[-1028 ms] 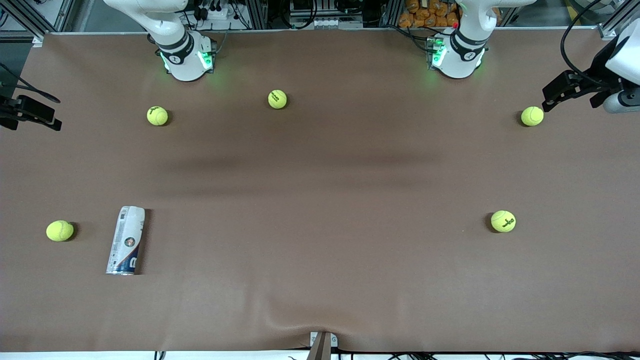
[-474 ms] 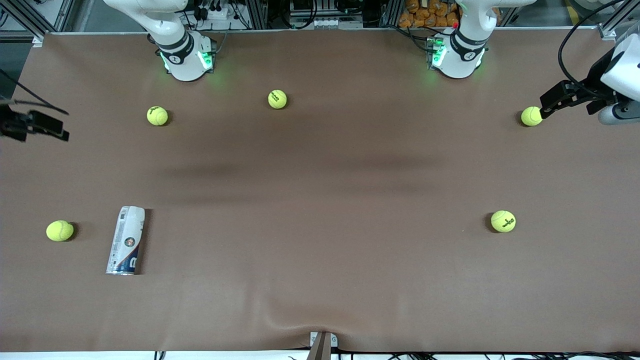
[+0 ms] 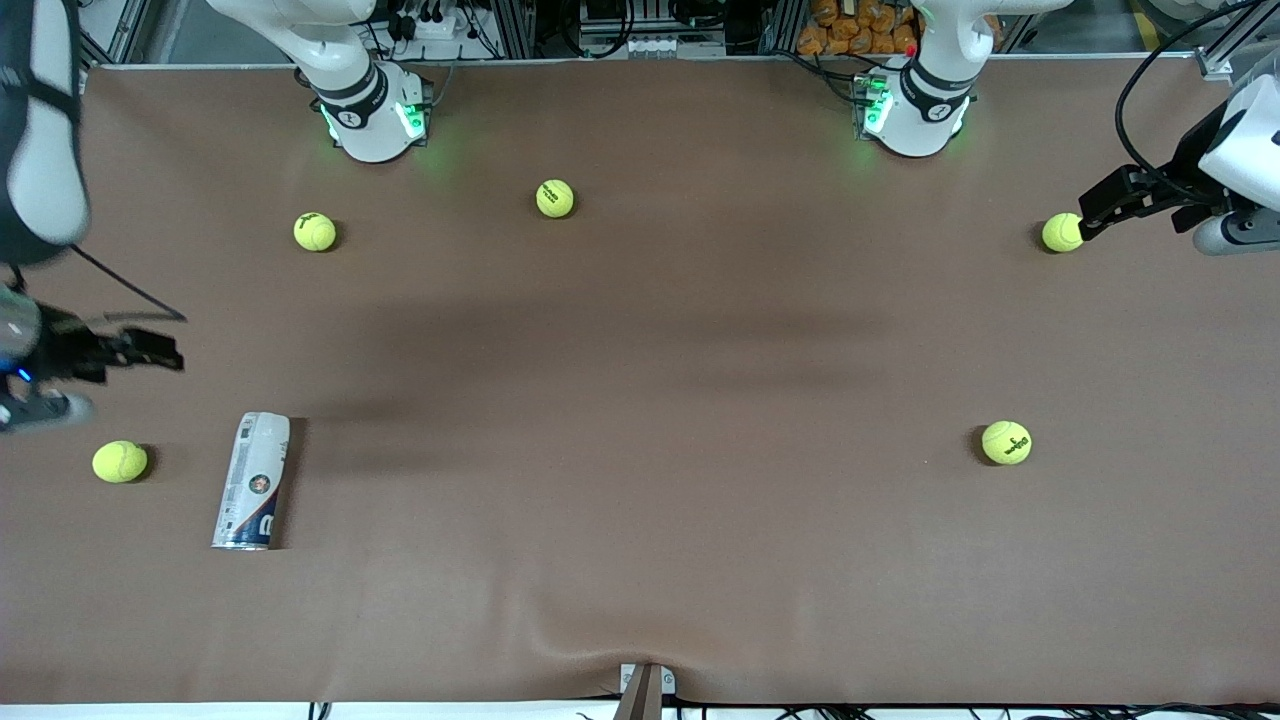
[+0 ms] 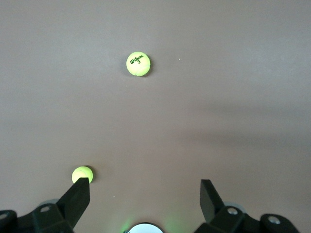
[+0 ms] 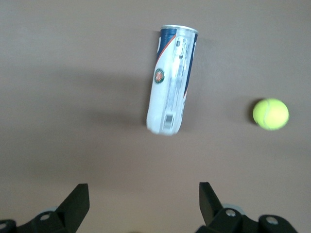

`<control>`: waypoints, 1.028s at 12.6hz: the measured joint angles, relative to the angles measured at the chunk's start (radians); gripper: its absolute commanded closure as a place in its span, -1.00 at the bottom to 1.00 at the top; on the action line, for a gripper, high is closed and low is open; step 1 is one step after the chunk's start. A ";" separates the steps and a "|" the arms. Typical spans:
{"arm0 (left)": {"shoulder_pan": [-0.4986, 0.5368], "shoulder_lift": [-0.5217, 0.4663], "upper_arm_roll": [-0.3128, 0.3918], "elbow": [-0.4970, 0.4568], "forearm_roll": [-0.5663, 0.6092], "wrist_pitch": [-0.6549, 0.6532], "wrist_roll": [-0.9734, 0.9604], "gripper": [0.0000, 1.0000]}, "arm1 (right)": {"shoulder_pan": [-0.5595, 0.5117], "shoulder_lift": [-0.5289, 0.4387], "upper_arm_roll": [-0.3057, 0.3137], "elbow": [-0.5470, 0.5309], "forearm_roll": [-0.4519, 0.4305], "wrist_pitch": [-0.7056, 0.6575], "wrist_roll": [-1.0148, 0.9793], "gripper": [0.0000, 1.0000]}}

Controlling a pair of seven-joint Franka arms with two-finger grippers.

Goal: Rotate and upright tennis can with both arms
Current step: 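Lower the right gripper and grasp the tennis can body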

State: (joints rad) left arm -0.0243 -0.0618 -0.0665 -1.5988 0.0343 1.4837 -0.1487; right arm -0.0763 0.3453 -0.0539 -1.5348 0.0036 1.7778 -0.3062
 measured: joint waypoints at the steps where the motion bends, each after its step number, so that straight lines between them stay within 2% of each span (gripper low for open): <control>1: 0.001 0.002 0.000 0.000 0.000 0.000 0.000 -1.00 | -0.007 0.059 -0.001 0.000 0.000 0.077 -0.034 -1.00; 3: 0.005 0.005 0.002 0.000 0.000 0.001 0.001 -1.00 | -0.014 0.169 -0.003 0.005 0.000 0.222 -0.108 -1.00; 7: 0.009 0.008 0.002 0.000 0.000 0.002 0.001 -1.00 | -0.011 0.298 0.002 0.010 0.001 0.406 -0.133 -1.00; 13: 0.010 0.010 0.002 0.000 0.000 0.002 0.001 -1.00 | -0.003 0.390 0.008 0.014 0.036 0.514 -0.133 -1.00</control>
State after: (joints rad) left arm -0.0143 -0.0518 -0.0641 -1.5993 0.0343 1.4859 -0.1479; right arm -0.0792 0.7354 -0.0456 -1.5211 0.0397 2.2914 -0.4392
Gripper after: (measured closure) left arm 0.000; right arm 0.000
